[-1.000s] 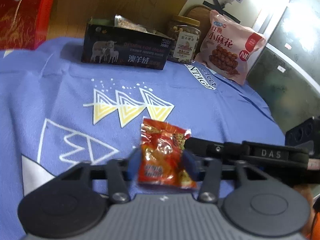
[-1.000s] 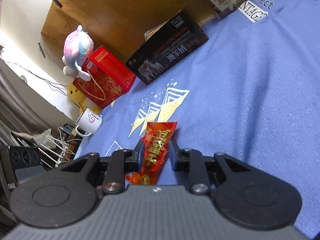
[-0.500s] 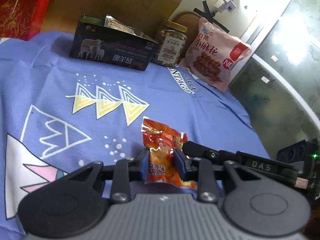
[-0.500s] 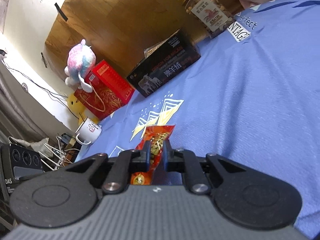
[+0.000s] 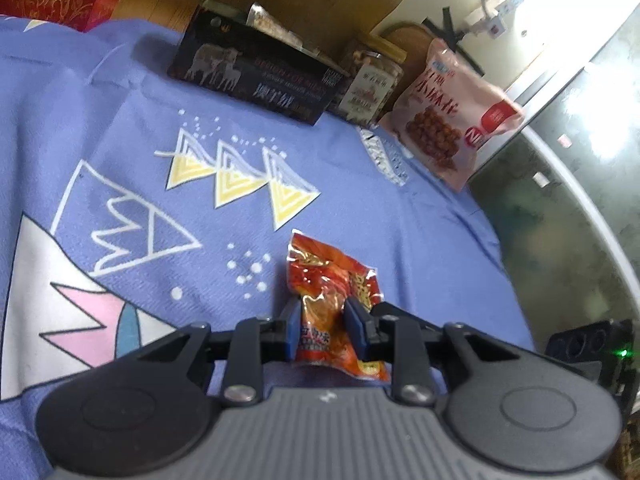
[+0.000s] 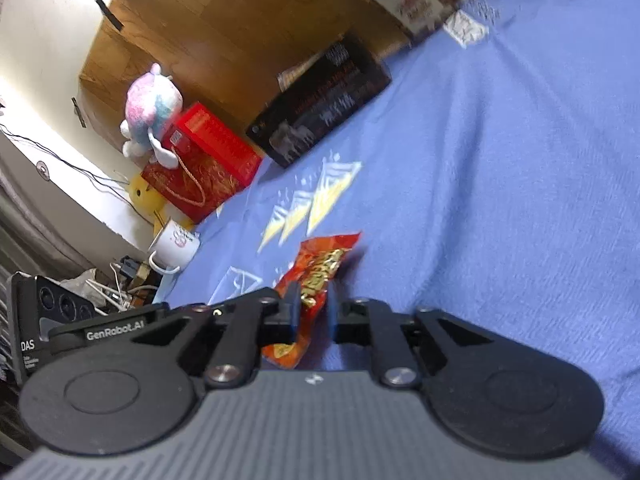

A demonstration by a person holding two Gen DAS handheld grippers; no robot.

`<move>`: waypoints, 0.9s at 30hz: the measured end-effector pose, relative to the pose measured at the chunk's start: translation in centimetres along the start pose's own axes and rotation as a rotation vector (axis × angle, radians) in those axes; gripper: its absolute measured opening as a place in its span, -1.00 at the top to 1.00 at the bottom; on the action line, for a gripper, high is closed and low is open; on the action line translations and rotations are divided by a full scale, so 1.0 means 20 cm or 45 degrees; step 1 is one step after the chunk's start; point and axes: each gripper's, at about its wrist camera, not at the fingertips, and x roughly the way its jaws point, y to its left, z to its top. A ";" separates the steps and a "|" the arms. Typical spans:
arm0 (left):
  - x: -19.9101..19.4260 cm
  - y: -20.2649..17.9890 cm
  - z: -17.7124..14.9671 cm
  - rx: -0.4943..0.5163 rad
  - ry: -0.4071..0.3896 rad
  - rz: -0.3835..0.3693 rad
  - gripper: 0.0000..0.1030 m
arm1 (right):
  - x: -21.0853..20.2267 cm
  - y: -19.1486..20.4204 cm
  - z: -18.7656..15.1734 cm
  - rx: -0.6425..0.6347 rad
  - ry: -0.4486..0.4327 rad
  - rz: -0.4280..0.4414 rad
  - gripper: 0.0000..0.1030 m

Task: Organize snacks

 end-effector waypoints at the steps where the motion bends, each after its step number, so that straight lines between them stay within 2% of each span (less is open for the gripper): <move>1: -0.01 -0.01 0.00 -0.002 -0.003 -0.008 0.54 | -0.02 0.00 0.01 0.016 -0.018 0.006 0.80; 5: 0.03 -0.07 0.00 0.061 0.007 0.013 0.54 | -0.05 0.01 0.01 -0.020 -0.044 -0.042 0.81; 11: 0.06 -0.07 -0.03 0.005 0.056 -0.026 0.54 | -0.10 -0.04 -0.03 0.022 -0.061 -0.069 0.81; 14: 0.04 -0.06 -0.02 -0.043 0.051 -0.047 0.58 | -0.11 -0.05 -0.03 0.045 -0.064 -0.060 0.72; 17: 0.04 -0.06 -0.02 -0.042 0.055 -0.001 0.70 | -0.09 -0.06 -0.05 0.055 -0.031 -0.077 0.43; 22: 0.03 -0.06 -0.02 -0.077 0.053 -0.037 0.73 | -0.09 -0.06 -0.10 0.053 -0.021 -0.061 0.40; 27: 0.00 -0.09 0.00 -0.093 0.035 -0.100 0.77 | -0.11 -0.09 -0.09 0.153 -0.034 0.016 0.46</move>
